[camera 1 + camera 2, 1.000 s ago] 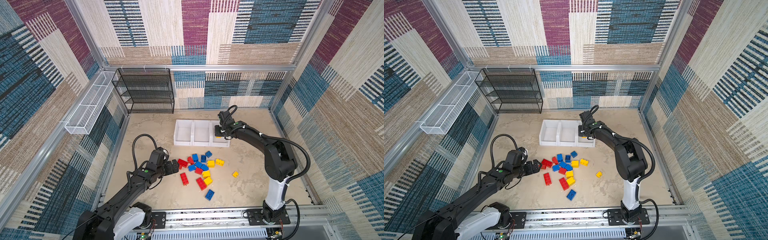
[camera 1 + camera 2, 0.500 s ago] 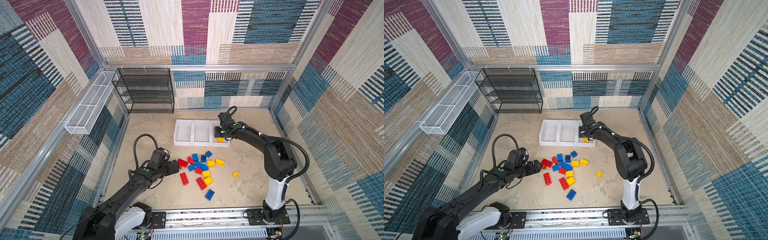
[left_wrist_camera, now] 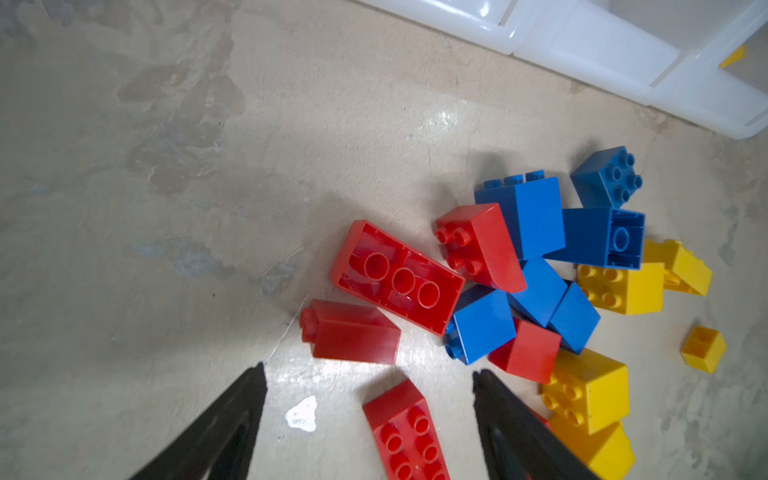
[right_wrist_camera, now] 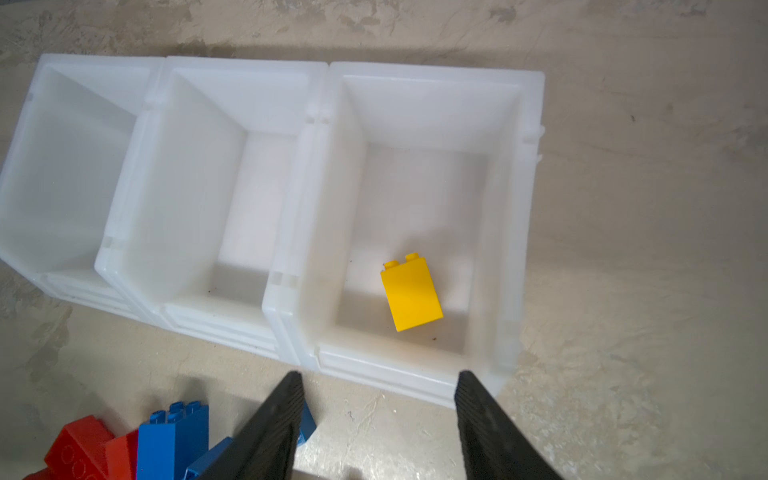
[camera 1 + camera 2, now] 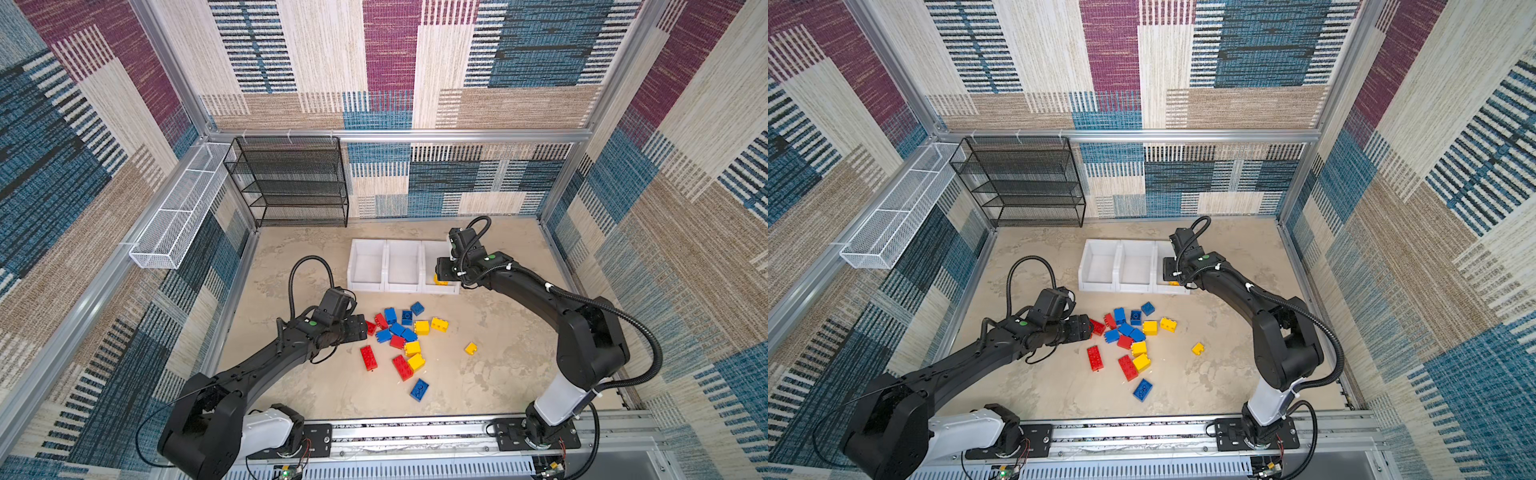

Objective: Sort the legos into containers by color
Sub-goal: 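Grasp a small red brick with the left gripper while the right gripper withdraws, then carry the red brick into the bin nearest the left gripper and release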

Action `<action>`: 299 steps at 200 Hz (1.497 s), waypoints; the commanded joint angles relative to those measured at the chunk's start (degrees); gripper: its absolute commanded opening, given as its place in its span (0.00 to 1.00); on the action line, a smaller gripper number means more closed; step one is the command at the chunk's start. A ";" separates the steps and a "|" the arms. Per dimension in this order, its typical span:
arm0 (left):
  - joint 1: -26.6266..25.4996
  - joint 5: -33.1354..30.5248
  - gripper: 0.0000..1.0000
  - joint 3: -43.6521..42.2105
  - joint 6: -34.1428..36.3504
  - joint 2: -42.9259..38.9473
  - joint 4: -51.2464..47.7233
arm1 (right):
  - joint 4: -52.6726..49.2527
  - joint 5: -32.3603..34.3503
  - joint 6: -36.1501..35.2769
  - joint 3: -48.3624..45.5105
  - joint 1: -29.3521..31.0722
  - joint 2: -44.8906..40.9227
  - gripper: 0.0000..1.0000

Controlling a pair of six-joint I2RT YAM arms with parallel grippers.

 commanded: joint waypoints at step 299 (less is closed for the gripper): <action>0.86 -12.66 0.40 38.43 20.91 26.45 -14.49 | 1.63 -0.88 7.67 -12.85 -0.01 -12.30 0.62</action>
